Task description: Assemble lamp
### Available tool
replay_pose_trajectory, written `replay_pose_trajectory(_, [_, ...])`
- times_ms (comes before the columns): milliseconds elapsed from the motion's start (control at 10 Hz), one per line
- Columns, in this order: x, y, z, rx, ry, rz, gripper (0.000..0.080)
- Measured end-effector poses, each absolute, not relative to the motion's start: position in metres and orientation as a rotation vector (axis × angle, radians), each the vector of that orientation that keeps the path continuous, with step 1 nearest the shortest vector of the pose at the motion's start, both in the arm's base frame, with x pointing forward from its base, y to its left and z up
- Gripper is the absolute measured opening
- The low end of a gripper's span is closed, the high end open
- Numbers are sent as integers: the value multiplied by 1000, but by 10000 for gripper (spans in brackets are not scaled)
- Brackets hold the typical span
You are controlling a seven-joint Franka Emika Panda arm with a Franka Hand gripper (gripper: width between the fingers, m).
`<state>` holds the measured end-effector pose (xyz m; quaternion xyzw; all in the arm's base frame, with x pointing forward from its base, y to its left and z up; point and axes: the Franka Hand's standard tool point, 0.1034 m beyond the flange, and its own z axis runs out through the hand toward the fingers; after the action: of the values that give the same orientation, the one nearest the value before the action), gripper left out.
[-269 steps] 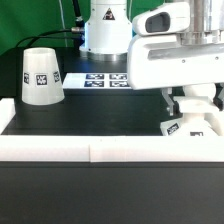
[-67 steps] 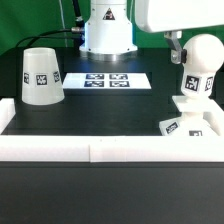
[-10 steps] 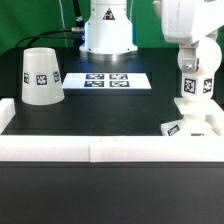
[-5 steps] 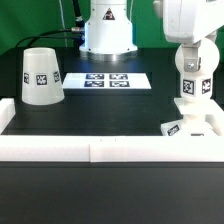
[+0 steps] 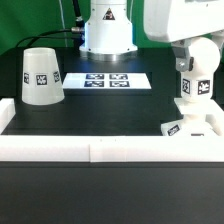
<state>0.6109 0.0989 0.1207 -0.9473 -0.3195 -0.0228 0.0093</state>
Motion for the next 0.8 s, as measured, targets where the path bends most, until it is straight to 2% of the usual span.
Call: replay_pose_trajectory(800, [610, 99, 120, -3092, 242, -47, 580])
